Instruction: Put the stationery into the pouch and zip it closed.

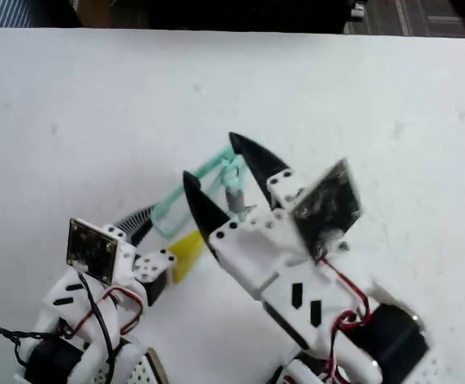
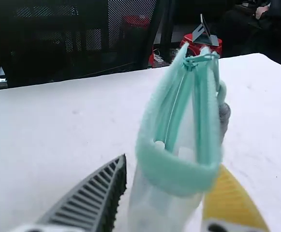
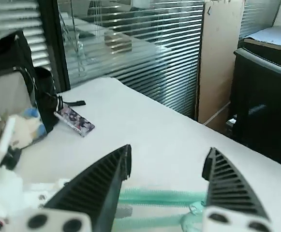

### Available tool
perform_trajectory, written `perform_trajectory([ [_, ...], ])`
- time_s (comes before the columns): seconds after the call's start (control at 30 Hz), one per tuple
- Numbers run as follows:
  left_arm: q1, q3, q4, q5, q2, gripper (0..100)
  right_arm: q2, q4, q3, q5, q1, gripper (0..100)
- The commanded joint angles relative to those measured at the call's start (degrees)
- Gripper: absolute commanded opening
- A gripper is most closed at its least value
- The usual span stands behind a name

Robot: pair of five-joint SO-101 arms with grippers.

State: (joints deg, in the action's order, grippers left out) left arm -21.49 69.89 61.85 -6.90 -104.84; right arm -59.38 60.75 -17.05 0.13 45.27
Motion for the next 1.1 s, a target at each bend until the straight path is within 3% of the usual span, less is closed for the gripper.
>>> perform_trajectory([
  [0.0,0.40,0.62,-1.76,0.09,0.04,26,10.33,7.43,12.40,-4.66,-0.57,21.7],
  [0.23,0.22,2.02,-3.43,0.18,0.04,20,29.23,29.67,34.46,-13.27,-0.57,22.5],
  [0.33,-0.04,2.02,-3.43,0.79,0.04,20,34.33,38.11,42.64,-18.20,-0.31,27.9],
  [0.7,-0.04,2.11,-3.52,2.55,0.04,19,33.54,38.11,41.76,-18.46,3.74,29.1],
  [0.9,-0.04,6.33,-9.23,2.55,0.04,19,30.81,37.85,35.25,-16.79,6.29,29.1],
  [1.07,-0.13,6.42,-9.23,2.46,0.04,19,32.84,37.05,34.55,-16.97,6.37,29.3],
])
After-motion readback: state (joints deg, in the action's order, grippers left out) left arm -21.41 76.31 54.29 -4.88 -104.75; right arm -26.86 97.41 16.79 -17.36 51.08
